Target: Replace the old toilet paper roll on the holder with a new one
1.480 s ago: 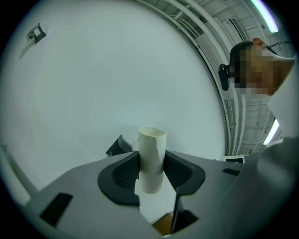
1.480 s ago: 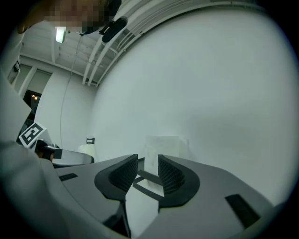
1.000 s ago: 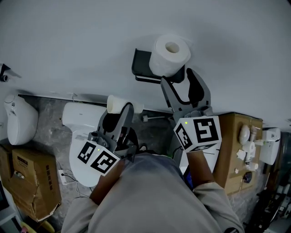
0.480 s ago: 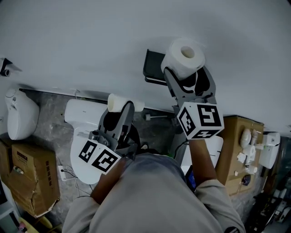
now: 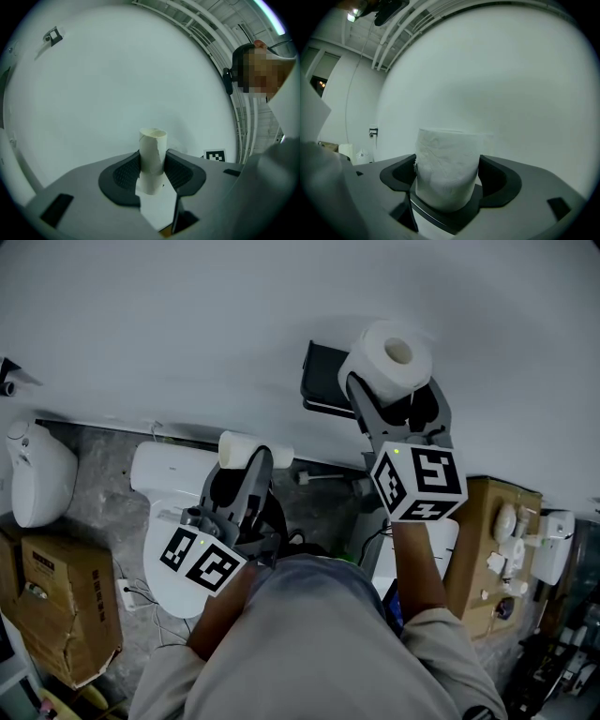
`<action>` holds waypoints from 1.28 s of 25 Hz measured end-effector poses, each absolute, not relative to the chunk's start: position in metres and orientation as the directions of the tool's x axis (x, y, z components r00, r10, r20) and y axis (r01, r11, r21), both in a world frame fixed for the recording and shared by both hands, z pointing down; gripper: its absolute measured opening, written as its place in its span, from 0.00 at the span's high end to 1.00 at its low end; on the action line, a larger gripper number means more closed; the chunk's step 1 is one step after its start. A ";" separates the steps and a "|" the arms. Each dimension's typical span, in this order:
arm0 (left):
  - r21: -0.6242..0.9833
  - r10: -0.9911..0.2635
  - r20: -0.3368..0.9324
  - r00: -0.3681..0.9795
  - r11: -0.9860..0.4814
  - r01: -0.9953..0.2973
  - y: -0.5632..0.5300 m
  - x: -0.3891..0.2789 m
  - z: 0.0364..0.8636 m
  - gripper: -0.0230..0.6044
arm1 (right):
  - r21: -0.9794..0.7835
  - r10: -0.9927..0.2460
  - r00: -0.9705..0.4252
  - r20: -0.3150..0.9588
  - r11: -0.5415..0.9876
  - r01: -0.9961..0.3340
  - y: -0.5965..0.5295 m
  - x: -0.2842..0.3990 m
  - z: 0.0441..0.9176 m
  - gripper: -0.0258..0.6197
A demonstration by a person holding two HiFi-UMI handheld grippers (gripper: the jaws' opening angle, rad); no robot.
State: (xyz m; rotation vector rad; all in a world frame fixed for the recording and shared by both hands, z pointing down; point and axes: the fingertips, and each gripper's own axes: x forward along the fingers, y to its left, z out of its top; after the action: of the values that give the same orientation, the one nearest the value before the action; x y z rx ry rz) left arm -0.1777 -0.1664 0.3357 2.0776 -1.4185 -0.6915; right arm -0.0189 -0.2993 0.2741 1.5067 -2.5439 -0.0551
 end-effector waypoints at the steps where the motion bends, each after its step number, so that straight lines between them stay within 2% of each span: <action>1: 0.674 -0.940 -0.117 0.321 -0.312 -0.670 -0.166 -0.178 0.336 0.73 | 0.124 -0.872 -0.470 0.138 0.486 -0.865 -0.299 -0.019 0.274 0.32; 22: 0.669 -0.934 -0.134 0.331 -0.332 -0.665 -0.156 -0.175 0.330 0.73 | 0.095 -0.869 -0.484 0.101 0.493 -0.865 -0.284 -0.009 0.262 0.34; 32: 0.667 -0.916 -0.141 0.375 -0.368 -0.648 -0.148 -0.154 0.328 0.73 | 0.058 -0.874 -0.482 0.055 0.485 -0.873 -0.262 0.008 0.246 0.35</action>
State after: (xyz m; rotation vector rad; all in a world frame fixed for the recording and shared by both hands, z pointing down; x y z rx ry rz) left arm -0.1540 -0.1480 0.3280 2.1280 -1.3448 -0.6913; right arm 0.0077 -0.2623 0.2465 1.5561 -2.6396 -0.0339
